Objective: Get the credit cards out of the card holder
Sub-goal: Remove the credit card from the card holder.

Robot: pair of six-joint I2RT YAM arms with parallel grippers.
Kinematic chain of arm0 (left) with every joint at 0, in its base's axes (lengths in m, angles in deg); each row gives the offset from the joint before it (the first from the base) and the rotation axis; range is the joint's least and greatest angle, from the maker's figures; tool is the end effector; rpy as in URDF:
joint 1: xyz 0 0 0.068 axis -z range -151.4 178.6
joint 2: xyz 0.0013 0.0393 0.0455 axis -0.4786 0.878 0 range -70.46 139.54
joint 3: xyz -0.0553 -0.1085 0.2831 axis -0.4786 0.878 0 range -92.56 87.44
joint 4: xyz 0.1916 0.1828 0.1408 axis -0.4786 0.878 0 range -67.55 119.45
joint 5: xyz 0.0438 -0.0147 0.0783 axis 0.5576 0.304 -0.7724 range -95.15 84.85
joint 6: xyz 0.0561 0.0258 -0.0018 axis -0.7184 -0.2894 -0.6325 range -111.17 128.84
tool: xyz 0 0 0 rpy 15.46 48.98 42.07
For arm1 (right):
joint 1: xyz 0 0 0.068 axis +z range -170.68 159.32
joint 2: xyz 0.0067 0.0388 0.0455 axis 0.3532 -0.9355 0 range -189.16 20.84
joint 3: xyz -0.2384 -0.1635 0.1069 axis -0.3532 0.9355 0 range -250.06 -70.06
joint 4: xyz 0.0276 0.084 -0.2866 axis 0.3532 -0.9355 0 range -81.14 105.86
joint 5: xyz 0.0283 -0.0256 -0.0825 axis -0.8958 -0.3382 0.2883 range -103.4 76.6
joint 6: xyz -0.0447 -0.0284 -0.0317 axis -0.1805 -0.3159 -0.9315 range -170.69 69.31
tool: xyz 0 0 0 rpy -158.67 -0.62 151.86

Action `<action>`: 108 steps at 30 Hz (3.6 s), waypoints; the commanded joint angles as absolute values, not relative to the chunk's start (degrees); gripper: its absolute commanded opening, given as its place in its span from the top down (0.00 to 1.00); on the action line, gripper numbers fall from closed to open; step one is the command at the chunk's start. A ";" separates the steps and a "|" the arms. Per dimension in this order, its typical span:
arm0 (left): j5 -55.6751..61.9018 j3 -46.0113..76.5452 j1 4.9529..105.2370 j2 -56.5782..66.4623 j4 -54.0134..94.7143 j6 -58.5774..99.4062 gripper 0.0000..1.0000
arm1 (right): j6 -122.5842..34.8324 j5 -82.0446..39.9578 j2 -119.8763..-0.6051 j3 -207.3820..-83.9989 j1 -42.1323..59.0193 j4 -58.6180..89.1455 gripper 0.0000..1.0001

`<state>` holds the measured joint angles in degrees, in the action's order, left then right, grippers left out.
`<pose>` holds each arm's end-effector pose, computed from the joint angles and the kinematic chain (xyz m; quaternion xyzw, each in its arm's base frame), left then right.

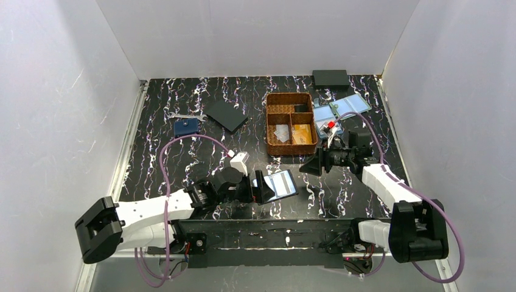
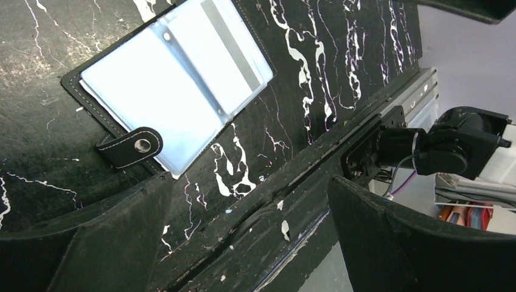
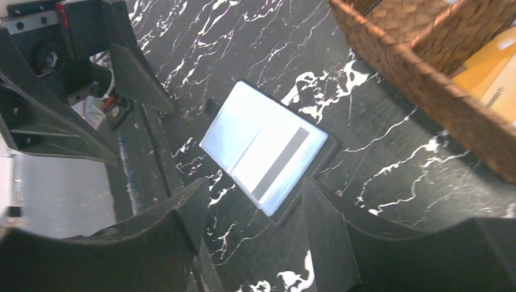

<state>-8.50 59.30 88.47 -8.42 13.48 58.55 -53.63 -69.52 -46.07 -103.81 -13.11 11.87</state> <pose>0.1323 -0.2226 0.2185 0.0589 0.8408 -0.4250 0.3301 0.2464 0.0718 0.2235 -0.2808 0.7677 0.4368 0.3754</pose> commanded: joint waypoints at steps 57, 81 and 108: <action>-10.22 48.68 88.90 18.14 5.19 63.42 0.52 | -27.63 -54.41 -64.42 -100.70 3.75 27.85 0.57; -8.56 49.53 87.40 22.39 4.35 65.48 0.60 | -29.24 -46.79 -60.43 -101.37 3.40 26.89 0.64; -0.31 47.56 85.86 26.31 3.49 64.31 0.46 | -22.55 -64.04 -65.95 -101.67 4.28 31.40 0.67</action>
